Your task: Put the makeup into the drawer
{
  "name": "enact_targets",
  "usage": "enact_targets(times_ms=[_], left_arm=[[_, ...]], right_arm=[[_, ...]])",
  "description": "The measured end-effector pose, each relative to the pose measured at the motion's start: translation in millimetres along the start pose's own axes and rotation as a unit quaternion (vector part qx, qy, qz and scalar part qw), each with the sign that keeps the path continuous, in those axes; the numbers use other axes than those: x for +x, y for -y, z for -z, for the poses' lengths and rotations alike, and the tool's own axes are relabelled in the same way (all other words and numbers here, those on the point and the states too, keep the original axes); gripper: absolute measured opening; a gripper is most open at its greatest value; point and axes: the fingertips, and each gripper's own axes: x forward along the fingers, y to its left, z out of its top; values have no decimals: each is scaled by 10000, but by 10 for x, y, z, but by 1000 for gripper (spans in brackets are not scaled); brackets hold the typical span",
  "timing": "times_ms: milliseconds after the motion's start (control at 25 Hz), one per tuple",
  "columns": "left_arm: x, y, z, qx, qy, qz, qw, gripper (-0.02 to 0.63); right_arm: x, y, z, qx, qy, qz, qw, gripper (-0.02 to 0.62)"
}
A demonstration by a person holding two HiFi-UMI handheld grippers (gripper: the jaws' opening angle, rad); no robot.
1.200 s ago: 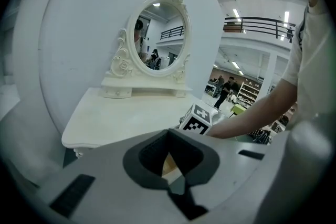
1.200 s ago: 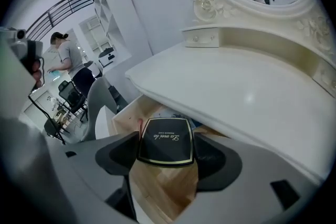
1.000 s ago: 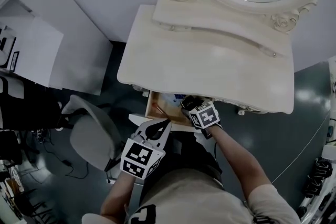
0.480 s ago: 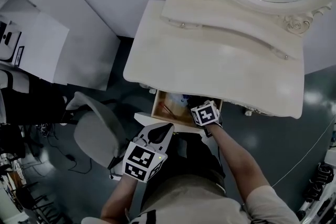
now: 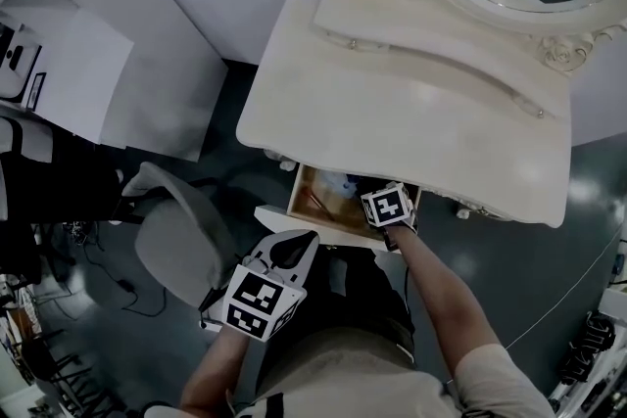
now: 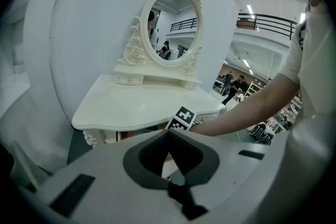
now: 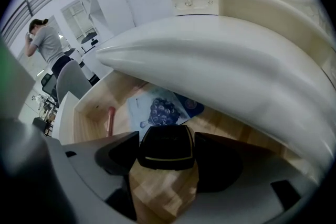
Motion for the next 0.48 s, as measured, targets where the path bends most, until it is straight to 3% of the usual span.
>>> enact_targets(times_ms=[280, 480], left_arm=[[-104, -66, 19, 9, 69, 2, 10000, 55], [-155, -49, -18, 80, 185, 78, 9998, 55]], right_arm=[[-49, -19, 15, 85, -64, 20, 9999, 328], [-243, -130, -74, 84, 182, -30, 9998, 328]])
